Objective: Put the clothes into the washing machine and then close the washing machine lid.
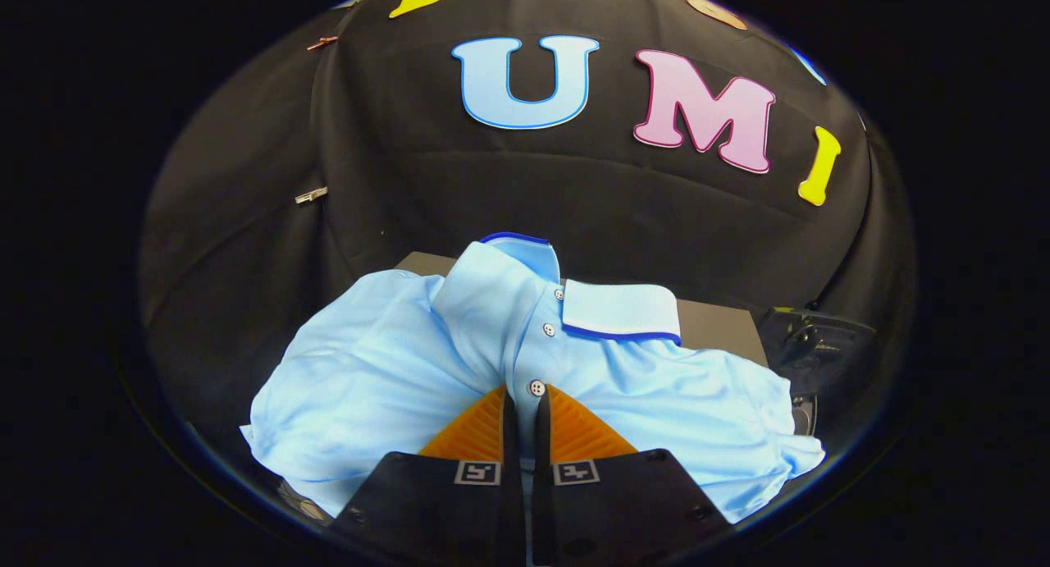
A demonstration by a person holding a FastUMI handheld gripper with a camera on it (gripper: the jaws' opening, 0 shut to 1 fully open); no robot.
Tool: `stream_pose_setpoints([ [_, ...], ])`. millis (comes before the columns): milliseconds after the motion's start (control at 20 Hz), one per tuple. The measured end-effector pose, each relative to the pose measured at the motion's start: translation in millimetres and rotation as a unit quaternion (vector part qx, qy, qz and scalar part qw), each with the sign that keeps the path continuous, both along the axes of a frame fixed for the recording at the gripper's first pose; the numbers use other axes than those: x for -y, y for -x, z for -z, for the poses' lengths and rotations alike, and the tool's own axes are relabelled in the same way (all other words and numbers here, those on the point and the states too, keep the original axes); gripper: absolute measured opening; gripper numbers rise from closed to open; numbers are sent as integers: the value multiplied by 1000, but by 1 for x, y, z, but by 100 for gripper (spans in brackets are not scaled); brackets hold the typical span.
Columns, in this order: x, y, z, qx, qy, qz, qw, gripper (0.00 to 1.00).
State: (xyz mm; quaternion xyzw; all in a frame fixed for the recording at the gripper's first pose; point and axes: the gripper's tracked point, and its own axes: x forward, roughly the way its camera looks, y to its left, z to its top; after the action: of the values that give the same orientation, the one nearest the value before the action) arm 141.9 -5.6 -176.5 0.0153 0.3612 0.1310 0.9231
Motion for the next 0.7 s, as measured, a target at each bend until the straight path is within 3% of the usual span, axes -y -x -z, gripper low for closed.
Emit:
stream_pose_setpoints([
  [200,11,8,-3,-1,-15,-16,1000,5],
  [350,32,22,-6,18,-5,-50,999,5],
  [700,90,35,-24,32,-69,-78,994,5],
])
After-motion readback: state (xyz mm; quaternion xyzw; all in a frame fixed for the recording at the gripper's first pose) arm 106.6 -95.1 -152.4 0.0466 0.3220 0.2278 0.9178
